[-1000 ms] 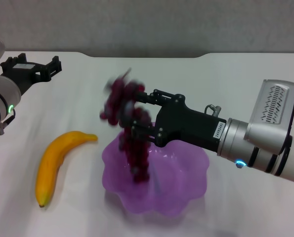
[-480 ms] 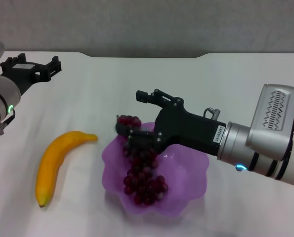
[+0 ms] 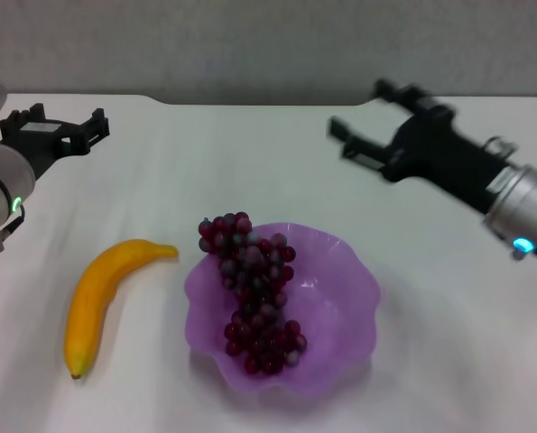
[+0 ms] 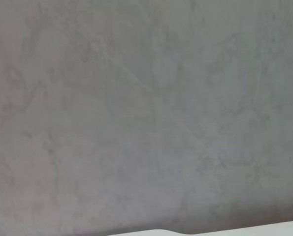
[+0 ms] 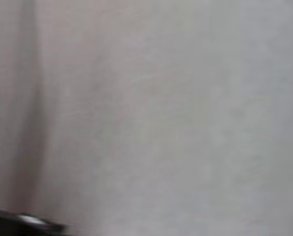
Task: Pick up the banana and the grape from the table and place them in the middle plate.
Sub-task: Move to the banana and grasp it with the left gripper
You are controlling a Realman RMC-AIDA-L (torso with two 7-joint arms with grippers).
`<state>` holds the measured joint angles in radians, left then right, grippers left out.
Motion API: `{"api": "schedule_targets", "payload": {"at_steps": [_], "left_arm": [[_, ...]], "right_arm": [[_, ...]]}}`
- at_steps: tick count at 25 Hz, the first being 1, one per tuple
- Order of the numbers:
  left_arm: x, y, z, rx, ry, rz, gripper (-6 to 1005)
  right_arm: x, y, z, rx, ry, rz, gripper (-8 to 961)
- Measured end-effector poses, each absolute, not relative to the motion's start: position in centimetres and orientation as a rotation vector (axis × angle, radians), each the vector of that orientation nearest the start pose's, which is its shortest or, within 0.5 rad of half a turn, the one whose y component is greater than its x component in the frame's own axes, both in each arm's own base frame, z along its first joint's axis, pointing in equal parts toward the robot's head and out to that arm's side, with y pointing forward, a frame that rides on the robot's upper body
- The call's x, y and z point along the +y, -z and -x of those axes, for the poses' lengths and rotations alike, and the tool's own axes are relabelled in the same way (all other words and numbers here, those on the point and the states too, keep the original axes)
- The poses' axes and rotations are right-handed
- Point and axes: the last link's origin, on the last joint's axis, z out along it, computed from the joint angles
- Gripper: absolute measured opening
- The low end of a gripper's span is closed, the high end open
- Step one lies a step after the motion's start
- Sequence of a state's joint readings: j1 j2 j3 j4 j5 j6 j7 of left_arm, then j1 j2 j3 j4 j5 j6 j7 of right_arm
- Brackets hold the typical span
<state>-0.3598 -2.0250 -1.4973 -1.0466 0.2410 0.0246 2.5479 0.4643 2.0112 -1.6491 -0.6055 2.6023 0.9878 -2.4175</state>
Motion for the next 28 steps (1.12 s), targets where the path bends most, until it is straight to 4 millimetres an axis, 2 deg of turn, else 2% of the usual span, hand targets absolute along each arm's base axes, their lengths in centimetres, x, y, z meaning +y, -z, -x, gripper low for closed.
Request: {"api": "schedule_targets", "payload": {"at_steps": [7,12,19,23,28], "left_arm": [[42.0,-3.0,25.1,-0.760,0.412,1.712,877],[42.0,-3.0,25.0,-0.757,0.413,1.715,877],[42.1,-3.1,24.9,-0.754,0.414,1.713,877],[42.1,-3.1,24.9,-0.749,0.410,1.712,877],[42.4,-3.3,24.9,-0.763,0.381,1.703,877]], "right_arm": [[39.3,-2.1,-24.9,0.238,-0.782,1.969,884],[39.7,-5.3,-28.2,0.433,-0.856,1.733,883],[39.0,-9.2,-32.6,0.568,-0.858,1.442,883],[38.2,-10.1,-34.5,0.571,-0.799,1.349,883],[38.1,-10.0,-35.9,0.590,-0.711,1.273,883]]}}
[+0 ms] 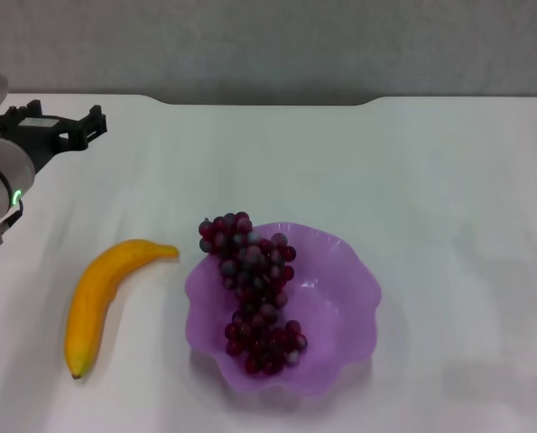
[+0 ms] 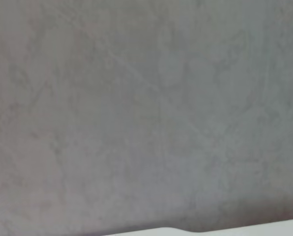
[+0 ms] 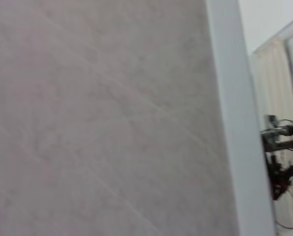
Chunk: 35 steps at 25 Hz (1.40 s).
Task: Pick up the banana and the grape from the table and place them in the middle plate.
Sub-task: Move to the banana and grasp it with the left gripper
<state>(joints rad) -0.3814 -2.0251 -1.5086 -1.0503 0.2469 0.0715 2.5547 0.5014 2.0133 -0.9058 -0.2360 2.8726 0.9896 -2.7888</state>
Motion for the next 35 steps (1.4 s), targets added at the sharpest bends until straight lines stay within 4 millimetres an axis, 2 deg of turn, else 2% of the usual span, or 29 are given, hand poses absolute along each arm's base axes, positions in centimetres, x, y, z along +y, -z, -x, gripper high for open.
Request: {"api": "schedule_targets", "payload": {"at_steps": [5,10,16,19,21,24,26,30,33,35], "left_arm": [[42.6,-3.4,24.4,-0.752,0.369,1.703,876],[42.6,-3.8,24.4,-0.750,0.370,1.696,876],[42.2,-5.6,22.9,-0.723,0.286,1.697,876],[41.2,-6.1,21.7,-0.722,0.235,1.787,876],[40.0,-6.3,20.4,-0.755,0.210,1.914,876],[39.2,-6.2,19.9,-0.806,0.190,1.956,876],[38.4,-6.0,19.6,-0.839,0.137,1.978,876],[37.3,-5.3,20.1,-0.794,-0.128,1.994,851],[36.9,-4.8,20.3,-0.781,-0.206,2.007,826],[36.6,-4.1,20.3,-0.761,-0.264,2.026,763]], "right_arm": [[37.6,-10.8,-36.4,0.587,-0.721,1.198,882],[37.4,-10.6,-36.6,0.593,-0.717,1.201,882],[37.5,-10.5,-36.6,0.597,-0.715,1.205,882],[37.4,-10.3,-36.7,0.601,-0.712,1.211,882],[37.3,-10.2,-36.7,0.601,-0.711,1.213,882],[37.2,-10.2,-36.7,0.599,-0.710,1.216,881],[37.2,-10.0,-36.7,0.598,-0.708,1.225,881],[37.3,-9.7,-36.5,0.598,-0.708,1.240,881],[37.3,-9.5,-36.5,0.600,-0.709,1.252,881],[37.2,-9.3,-36.5,0.605,-0.706,1.258,881]]}}
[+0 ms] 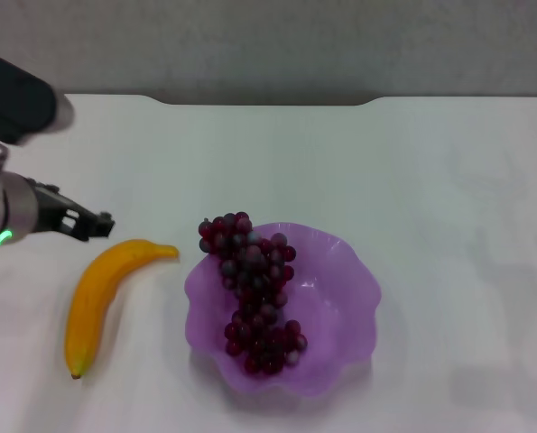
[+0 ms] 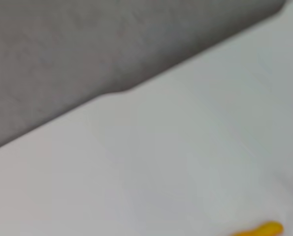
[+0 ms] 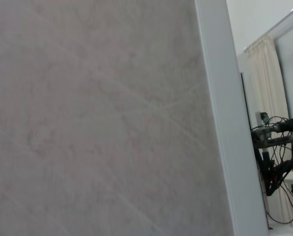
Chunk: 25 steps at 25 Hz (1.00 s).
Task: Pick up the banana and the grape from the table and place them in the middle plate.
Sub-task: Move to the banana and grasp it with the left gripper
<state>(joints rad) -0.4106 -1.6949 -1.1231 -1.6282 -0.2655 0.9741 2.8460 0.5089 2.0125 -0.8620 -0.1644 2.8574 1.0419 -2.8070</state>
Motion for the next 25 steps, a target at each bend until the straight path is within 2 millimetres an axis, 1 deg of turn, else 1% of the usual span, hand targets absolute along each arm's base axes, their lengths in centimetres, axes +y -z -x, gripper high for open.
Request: {"api": "schedule_targets", "payload": {"at_steps": [5,10,18,22,25], "left_arm": [[36.5,-3.1,21.2,-0.747,-0.371,2.019,774],[36.6,-2.2,22.3,-0.746,-0.434,2.011,777],[36.1,0.3,23.4,-0.756,-0.553,2.064,773],[35.7,1.0,23.4,-0.759,-0.570,2.076,771],[36.1,1.1,24.0,-0.769,-0.588,2.060,777]], "right_arm": [[37.3,-9.0,-36.3,0.604,-0.706,1.274,881],[37.3,-8.9,-36.3,0.603,-0.706,1.282,881],[37.4,-8.6,-36.2,0.607,-0.704,1.295,880],[37.4,-8.5,-36.2,0.606,-0.703,1.297,880],[37.4,-8.5,-36.2,0.607,-0.704,1.297,880]]}}
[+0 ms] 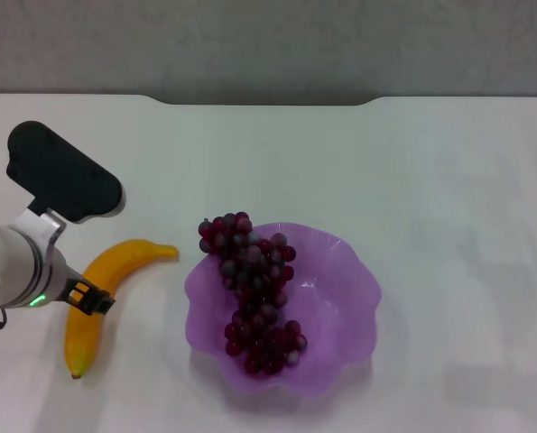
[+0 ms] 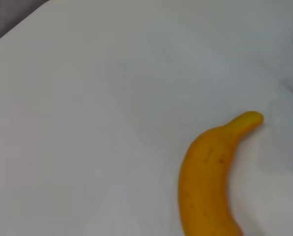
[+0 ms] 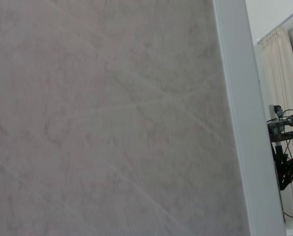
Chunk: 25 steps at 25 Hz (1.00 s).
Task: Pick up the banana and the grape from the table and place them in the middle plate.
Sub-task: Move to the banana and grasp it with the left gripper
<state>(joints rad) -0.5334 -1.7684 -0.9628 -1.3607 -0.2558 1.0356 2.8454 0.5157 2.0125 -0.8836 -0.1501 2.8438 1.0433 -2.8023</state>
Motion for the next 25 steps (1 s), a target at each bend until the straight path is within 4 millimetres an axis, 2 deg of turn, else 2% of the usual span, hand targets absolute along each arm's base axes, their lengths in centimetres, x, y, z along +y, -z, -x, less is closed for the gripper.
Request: {"api": "schedule_targets", "payload": {"at_steps": [7,25], "left_arm": [[36.3,2.3,24.4,-0.771,-0.610,2.067,779],[36.7,3.2,25.6,-0.786,-0.656,2.049,774]], "right_arm": [[37.4,-8.4,-36.0,0.607,-0.710,1.309,879],[37.4,-8.2,-35.9,0.609,-0.724,1.310,880]]}}
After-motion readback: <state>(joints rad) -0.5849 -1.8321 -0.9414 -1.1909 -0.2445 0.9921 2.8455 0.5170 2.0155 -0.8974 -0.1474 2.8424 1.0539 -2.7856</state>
